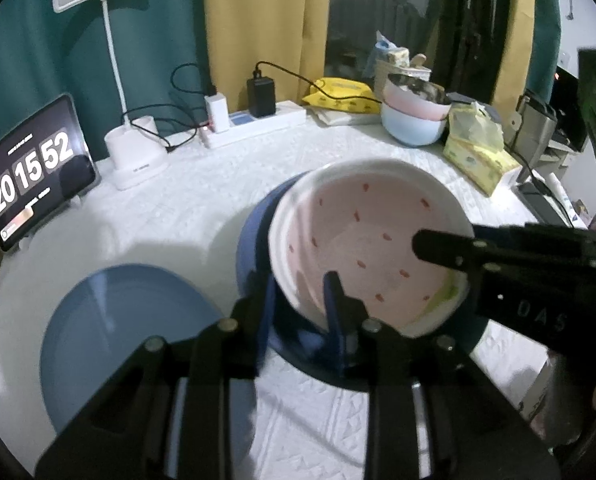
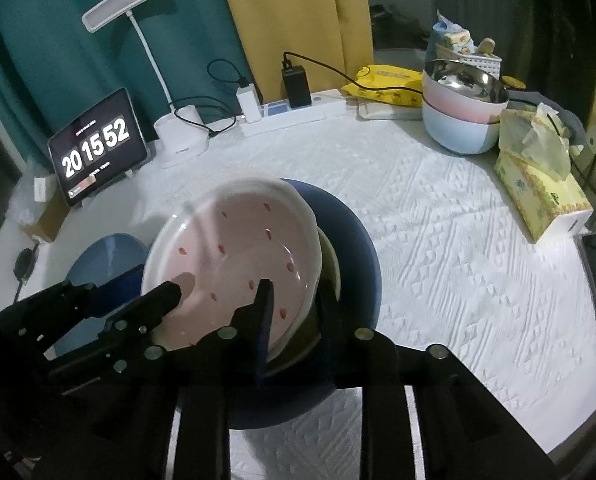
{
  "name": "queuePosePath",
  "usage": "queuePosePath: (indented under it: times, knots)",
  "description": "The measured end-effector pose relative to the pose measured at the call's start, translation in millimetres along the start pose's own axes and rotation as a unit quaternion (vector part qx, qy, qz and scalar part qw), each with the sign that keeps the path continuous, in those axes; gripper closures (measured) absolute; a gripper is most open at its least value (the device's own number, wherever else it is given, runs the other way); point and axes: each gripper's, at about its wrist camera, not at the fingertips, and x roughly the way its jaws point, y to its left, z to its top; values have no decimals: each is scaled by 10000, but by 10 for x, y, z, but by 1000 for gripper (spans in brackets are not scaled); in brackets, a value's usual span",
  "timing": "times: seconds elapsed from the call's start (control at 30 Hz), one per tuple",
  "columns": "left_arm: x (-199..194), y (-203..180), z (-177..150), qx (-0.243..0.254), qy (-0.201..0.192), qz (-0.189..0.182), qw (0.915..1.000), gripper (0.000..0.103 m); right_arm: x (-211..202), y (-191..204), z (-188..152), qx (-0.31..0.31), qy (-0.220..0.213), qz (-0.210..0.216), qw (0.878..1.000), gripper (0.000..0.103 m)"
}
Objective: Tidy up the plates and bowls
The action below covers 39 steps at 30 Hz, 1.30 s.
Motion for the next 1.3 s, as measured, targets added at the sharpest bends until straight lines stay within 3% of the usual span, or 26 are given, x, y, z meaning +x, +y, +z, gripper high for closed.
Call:
queuePosePath:
  times: [0.07,0.13,0.3,0.77,0.97,1.3]
  knots:
    - [-26,-16,-7,44,-36,-25,10000,76,-28,39,19,-88,-39,-8,10000,62]
    - [-42,-21,1,64,-62,-40,10000,76,-61,87,26,-221,-123,-135,9996,42]
    - [-85,31,27,-14,-112,-15,9999,76,-92,131,40,-434,-203,-242,9986,41]
    - [-186,377,66,-489,-349,82,9982,75,-248,-224,96,-86,-436,-384,9983,41]
    - [-129,429,34,-585,-251,140,9979,68,-208,-398,89,88,-409,-312,9986,41]
    - [29,350,14,-414,-47,340,9986,67,-63,-589,51,270,-254,-81,9993,41]
